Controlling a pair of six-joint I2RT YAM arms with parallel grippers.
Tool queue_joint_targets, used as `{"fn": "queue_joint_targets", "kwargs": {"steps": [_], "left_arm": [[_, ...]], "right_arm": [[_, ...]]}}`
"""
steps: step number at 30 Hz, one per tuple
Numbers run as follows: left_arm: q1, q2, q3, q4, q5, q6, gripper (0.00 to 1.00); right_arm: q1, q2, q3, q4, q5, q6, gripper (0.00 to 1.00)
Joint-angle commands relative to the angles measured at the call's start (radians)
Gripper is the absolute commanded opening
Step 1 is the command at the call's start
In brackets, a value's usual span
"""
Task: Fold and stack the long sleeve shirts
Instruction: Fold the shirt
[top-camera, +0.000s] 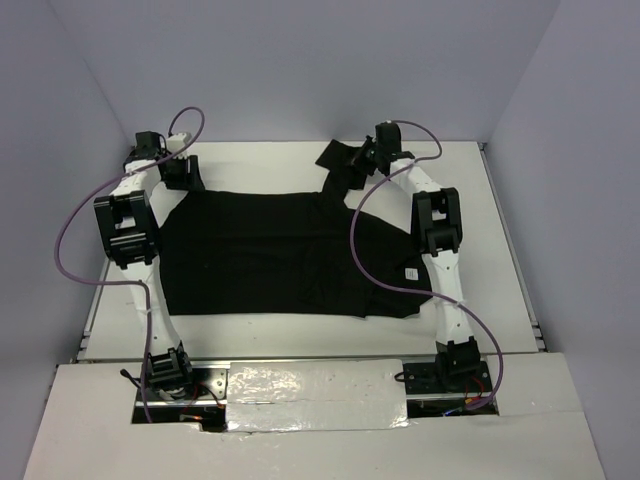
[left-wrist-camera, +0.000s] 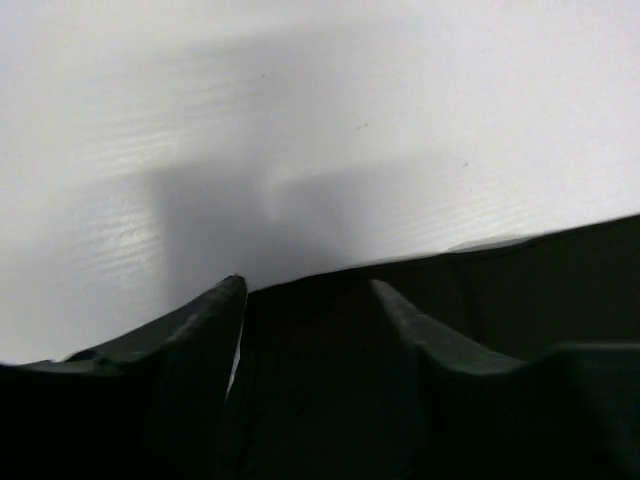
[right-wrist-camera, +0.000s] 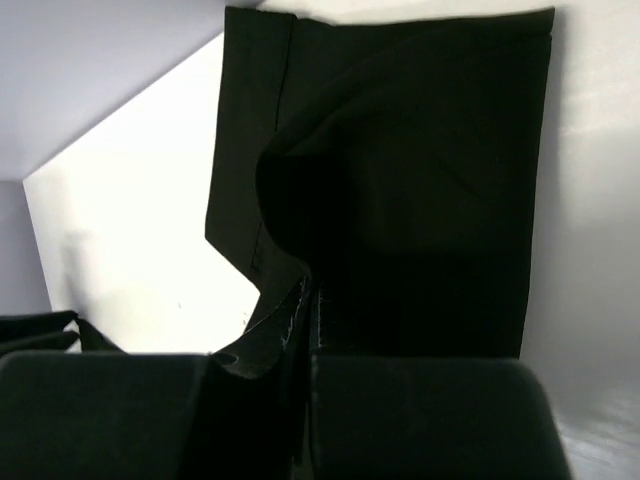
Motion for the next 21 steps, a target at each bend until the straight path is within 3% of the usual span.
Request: {"fn": "queue_joint_targets", "kwargs": {"steps": [1, 4, 5, 6, 13, 21], "left_arm": [[-0.014, 0.066, 0.008, -0.104, 0.008, -0.009, 0.62], [-0.016, 0.054, -0.017, -0.121, -0.003, 0.001, 0.26], [-0.016, 0.049, -0.027, -0.124, -0.007, 0.001, 0.04], [-0.016, 0.034, -0.035, -0.122, -0.009, 0.009, 0.00], [-0.011, -0.078, -0.118, -0.108, 0.161, 0.047, 0.00], [0.010, -0.328, -0.268, -0.015, 0.180, 0.141, 0.00]], "right_arm": [[-0.004, -0.128, -0.032, 0.087, -0.016, -0.036, 0.00], [-0.002, -0.148, -0.044, 0.102, -0.024, -0.042, 0.00], [-0.001, -0.155, -0.044, 0.104, -0.027, -0.042, 0.00], [-0.002, -0.156, -0.044, 0.107, -0.039, -0.043, 0.00], [-0.001, -0.254, -0.098, 0.136, -0.099, -0.089, 0.00], [0.010, -0.460, -0.334, 0.211, -0.192, -0.177, 0.00]]}}
